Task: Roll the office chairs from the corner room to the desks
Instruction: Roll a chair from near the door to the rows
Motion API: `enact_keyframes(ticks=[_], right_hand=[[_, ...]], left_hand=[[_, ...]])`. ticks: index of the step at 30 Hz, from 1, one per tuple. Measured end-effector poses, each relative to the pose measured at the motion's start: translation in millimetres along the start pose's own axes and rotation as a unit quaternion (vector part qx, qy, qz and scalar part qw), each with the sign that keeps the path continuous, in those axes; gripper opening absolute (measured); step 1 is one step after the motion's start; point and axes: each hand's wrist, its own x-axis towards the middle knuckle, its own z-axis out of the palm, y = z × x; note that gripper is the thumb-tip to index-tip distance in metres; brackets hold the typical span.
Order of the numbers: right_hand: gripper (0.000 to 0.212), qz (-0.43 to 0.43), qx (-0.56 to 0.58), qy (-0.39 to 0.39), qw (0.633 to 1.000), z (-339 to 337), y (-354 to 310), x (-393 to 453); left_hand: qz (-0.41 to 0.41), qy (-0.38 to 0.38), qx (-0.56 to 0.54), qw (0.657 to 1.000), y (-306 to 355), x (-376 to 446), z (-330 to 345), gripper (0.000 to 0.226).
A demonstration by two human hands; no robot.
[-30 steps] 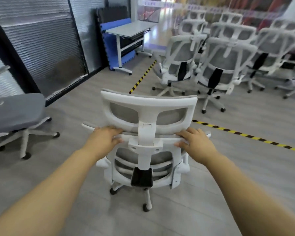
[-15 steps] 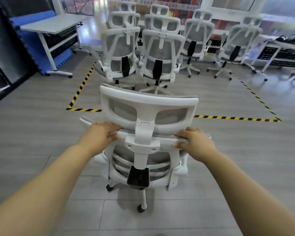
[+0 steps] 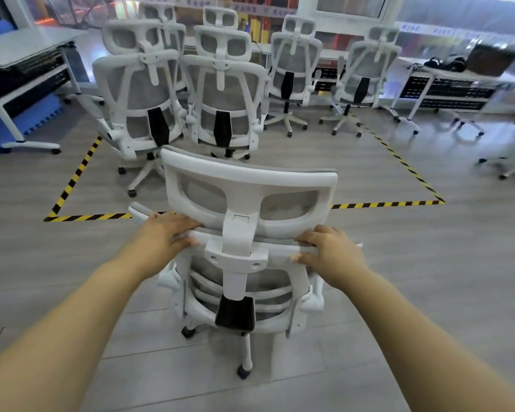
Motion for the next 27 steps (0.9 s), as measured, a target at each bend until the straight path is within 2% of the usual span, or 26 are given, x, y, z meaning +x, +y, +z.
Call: enact_keyframes(ticks=[7,10,18,27], right_hand=[[0.042,0.045,0.028,0.015,0.999,-20.5,63.2,69.6],[0.042,0.063,0.025,0.025,0.997,-27.1,85.7,104.1],[0.040,0.105,0.019,0.051,0.993,-49.7,141.9,210.1],[0.039,0.157,0.006,0.076,0.985,-71.8,197.8,338.2]], left_hand=[[0.006,0.000,0.018,1.000,22.5,106.8,26.6,0.035],[0.027,-0.013,0.023,0.999,22.1,157.8,37.3,0.040],[0.075,-0.027,0.015,0.997,20.7,308.6,65.0,0.035],[0.094,-0.053,0.014,0.994,19.0,476.1,85.4,0.038]])
